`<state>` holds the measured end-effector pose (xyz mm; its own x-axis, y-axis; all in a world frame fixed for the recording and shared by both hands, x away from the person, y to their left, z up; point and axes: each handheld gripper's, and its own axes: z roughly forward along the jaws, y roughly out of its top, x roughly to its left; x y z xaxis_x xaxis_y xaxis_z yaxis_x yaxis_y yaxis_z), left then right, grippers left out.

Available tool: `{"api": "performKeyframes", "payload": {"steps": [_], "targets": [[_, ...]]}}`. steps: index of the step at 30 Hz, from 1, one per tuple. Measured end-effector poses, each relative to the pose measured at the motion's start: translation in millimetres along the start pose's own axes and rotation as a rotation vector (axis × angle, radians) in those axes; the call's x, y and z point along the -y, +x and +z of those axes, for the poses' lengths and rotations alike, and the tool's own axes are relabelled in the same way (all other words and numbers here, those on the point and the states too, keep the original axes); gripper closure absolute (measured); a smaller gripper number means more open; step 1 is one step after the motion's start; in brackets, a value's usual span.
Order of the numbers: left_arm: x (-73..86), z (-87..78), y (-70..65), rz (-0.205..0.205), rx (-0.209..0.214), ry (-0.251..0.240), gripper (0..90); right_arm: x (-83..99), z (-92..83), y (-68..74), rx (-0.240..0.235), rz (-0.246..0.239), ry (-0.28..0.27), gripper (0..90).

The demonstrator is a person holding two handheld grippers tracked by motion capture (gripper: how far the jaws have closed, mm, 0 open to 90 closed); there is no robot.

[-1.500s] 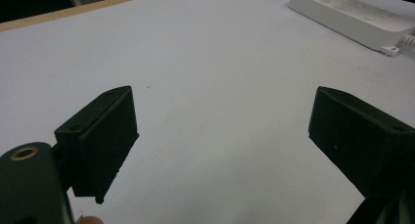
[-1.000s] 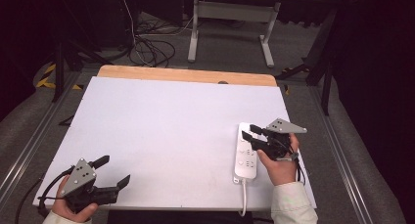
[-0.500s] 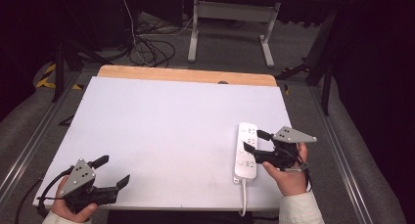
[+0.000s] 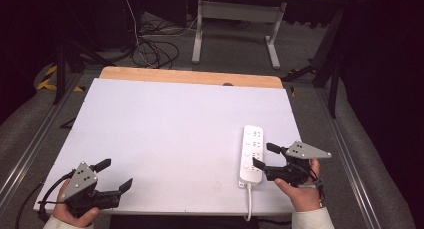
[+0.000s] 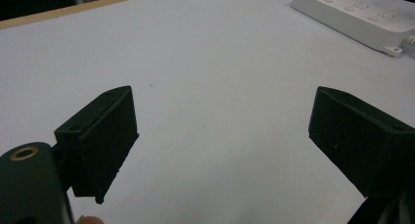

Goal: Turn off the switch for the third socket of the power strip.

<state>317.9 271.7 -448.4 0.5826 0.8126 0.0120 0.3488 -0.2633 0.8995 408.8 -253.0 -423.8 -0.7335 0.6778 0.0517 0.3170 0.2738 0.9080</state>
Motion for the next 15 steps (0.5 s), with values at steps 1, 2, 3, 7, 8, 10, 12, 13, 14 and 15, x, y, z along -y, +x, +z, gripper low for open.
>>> {"api": "performKeyframes", "payload": {"steps": [1, 2, 3, 7, 8, 10, 12, 13, 14, 15], "targets": [[0.0, 0.0, 0.0, -0.002, 0.000, -0.001, 11.4, 2.2, -0.8, 0.0, -0.003, 0.001, -0.005, 24.0], [0.0, -0.2, 0.0, -0.003, 0.000, -0.002, 11.4, 4.4, -1.4, 0.2, -0.007, 0.003, -0.012, 23.1], [-0.1, -0.4, 0.1, -0.003, 0.001, -0.003, 11.4, 6.8, -2.2, 0.5, -0.014, -0.007, -0.009, 22.2], [-0.1, -0.9, 0.2, -0.007, 0.004, -0.004, 11.4, 16.5, -2.4, 2.2, -0.032, -0.015, 0.000, 20.6], [-0.1, -1.0, 0.2, -0.007, 0.003, -0.004, 11.4, 18.8, -2.1, 2.6, -0.033, -0.013, 0.006, 20.3], [-0.2, -1.4, 0.4, -0.007, 0.004, -0.004, 11.4, 23.5, -1.4, 2.9, -0.034, -0.011, 0.015, 20.3], [0.0, -1.4, 0.2, -0.017, 0.006, -0.010, 11.3, 27.8, -0.7, 2.8, -0.037, -0.008, 0.017, 20.3], [0.0, -1.4, 0.4, -0.017, 0.007, -0.010, 11.3, 30.3, -0.7, 3.2, -0.035, -0.003, 0.021, 20.3], [0.0, -1.5, 0.5, -0.016, 0.006, -0.010, 11.3, 31.9, -0.4, 3.0, -0.038, -0.009, 0.021, 20.3], [0.0, -1.9, 0.8, -0.013, 0.005, -0.008, 11.3, 33.8, -0.5, 3.4, -0.037, -0.007, 0.029, 20.0]]}}
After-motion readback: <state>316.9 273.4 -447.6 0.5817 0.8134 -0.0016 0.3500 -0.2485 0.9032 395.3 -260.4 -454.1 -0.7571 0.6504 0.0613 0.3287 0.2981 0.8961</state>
